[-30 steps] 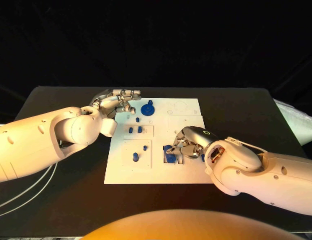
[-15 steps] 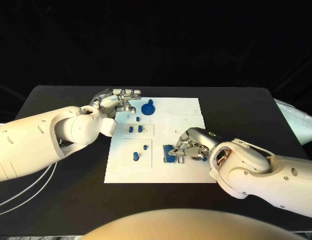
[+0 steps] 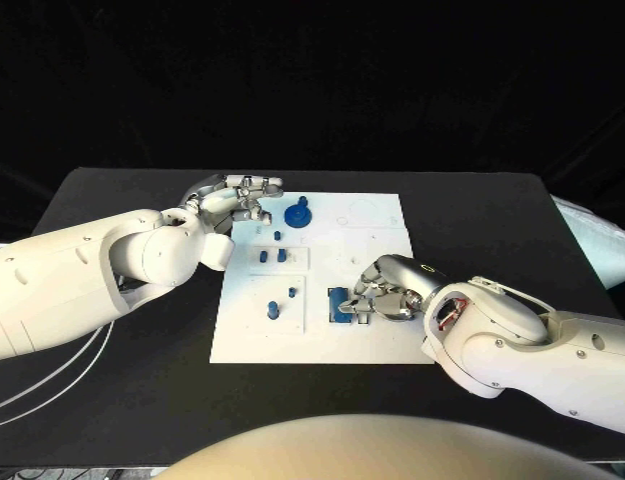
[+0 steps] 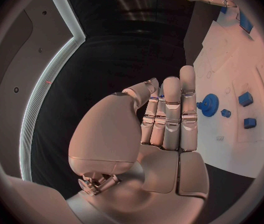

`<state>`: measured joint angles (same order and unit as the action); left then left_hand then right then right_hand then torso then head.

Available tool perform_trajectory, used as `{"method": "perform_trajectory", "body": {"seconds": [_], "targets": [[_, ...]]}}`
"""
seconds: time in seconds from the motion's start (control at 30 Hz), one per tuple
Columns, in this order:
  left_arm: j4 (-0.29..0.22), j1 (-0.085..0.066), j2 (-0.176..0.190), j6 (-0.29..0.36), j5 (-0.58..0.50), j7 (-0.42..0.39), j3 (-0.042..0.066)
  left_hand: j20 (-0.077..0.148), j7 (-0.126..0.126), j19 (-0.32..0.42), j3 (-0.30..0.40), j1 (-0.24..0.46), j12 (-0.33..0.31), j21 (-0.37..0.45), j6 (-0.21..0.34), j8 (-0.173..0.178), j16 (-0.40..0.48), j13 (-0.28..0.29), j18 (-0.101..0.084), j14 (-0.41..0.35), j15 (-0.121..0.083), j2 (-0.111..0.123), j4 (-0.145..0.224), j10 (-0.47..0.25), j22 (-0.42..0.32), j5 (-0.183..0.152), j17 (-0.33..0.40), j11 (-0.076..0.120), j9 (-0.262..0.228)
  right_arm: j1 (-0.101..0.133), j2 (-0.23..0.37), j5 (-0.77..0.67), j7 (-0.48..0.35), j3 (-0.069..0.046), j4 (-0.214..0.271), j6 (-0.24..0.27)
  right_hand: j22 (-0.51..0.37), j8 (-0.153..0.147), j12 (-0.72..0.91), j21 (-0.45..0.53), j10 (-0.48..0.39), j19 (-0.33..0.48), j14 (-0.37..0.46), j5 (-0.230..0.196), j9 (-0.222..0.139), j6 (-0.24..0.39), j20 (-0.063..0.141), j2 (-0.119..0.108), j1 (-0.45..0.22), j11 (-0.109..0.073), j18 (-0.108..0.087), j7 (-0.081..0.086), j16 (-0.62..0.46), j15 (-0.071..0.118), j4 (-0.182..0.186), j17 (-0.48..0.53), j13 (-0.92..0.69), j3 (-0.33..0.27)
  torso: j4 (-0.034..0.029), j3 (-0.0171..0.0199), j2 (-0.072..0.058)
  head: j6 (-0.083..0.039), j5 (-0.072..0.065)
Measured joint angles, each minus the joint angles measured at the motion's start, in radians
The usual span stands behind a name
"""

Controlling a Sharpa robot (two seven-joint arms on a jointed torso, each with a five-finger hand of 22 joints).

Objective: Assemble the parts on the task board

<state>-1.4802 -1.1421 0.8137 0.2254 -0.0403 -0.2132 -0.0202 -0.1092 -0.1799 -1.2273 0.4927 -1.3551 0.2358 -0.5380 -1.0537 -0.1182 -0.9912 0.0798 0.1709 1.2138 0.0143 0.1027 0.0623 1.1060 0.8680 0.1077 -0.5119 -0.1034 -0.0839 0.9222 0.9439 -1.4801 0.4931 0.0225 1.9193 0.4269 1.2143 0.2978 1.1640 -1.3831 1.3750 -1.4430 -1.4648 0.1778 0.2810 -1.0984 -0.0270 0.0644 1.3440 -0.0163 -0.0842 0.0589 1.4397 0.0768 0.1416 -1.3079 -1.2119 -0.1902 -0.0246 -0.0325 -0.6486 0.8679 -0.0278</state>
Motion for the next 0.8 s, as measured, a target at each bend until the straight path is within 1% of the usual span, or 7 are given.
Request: {"method": "perform_trajectory", "body": {"seconds": [0.3,0.4,0.53,0.7,0.8], "targets": [[0.001,0.000,0.000,-0.001,0.001,0.001,0.000,0.000,0.000,0.000,0.000,0.000,0.000,0.000,0.000,0.000,0.000,0.000,0.000,0.000,0.000,0.000,0.000,0.000,0.000,0.000,0.000,0.000,0.000,0.000,0.000,0.004,-0.010,0.000,0.001,-0.004,0.003,0.000,-0.003,0.000,0.000,0.000,0.000,0.000,0.001,0.000,0.000,0.000,0.000,0.000,0.000,0.000,0.000,0.000,-0.003,0.000,-0.001,0.003,0.0000,0.0001,0.001,0.001,0.001],[0.001,0.000,0.000,-0.001,0.001,0.001,0.000,0.000,0.000,0.000,0.000,0.000,0.000,0.000,0.000,0.000,0.000,0.000,0.000,0.000,0.000,0.000,0.000,0.000,0.000,0.000,0.000,0.000,0.000,0.000,-0.002,0.004,-0.011,0.000,-0.005,-0.010,0.004,0.000,-0.003,0.000,-0.001,0.000,0.000,-0.001,0.002,0.000,0.000,0.009,0.010,0.002,0.000,0.000,0.000,0.000,-0.013,0.000,-0.005,0.007,0.0000,-0.0004,0.001,0.002,0.001],[0.001,0.000,0.000,-0.002,0.001,0.001,0.000,0.000,0.000,0.000,0.000,0.000,0.000,0.000,0.000,0.000,0.000,0.000,0.000,0.000,0.000,0.000,0.000,0.000,0.000,0.000,0.000,0.000,0.000,0.000,-0.011,0.002,-0.009,-0.001,-0.021,-0.024,0.006,0.000,-0.003,0.000,0.000,0.000,-0.004,-0.047,0.004,0.000,0.000,0.017,0.031,0.002,0.000,0.000,0.004,0.003,-0.029,0.000,-0.007,0.022,0.0000,-0.0004,0.001,0.003,0.001],[0.001,0.000,-0.001,-0.002,0.001,0.001,0.000,0.000,0.000,0.000,0.000,0.000,0.000,0.000,0.000,0.000,0.000,0.000,0.000,0.000,0.000,0.000,0.000,0.000,0.000,0.000,0.001,0.000,0.000,0.000,-0.030,0.002,0.001,0.000,-0.044,-0.042,0.006,0.000,-0.005,0.000,0.000,0.000,-0.001,-0.064,0.005,0.000,0.000,0.033,0.050,0.002,0.000,0.000,0.004,0.006,-0.042,0.000,-0.007,0.034,-0.0010,-0.0003,0.001,0.003,-0.001],[0.001,0.000,-0.001,-0.003,0.002,0.001,0.000,0.000,0.000,0.000,0.000,0.000,0.000,0.000,0.000,0.000,0.000,0.000,0.000,0.000,0.000,0.000,0.000,0.000,-0.001,0.000,0.002,0.000,0.000,0.000,-0.036,0.001,0.008,0.000,-0.052,-0.051,0.007,0.000,-0.006,0.000,0.000,0.000,-0.001,-0.078,0.005,0.000,0.000,0.032,0.065,0.002,0.000,0.000,0.004,0.006,-0.055,0.000,-0.008,0.047,-0.0013,-0.0004,0.001,0.003,-0.001]]}}
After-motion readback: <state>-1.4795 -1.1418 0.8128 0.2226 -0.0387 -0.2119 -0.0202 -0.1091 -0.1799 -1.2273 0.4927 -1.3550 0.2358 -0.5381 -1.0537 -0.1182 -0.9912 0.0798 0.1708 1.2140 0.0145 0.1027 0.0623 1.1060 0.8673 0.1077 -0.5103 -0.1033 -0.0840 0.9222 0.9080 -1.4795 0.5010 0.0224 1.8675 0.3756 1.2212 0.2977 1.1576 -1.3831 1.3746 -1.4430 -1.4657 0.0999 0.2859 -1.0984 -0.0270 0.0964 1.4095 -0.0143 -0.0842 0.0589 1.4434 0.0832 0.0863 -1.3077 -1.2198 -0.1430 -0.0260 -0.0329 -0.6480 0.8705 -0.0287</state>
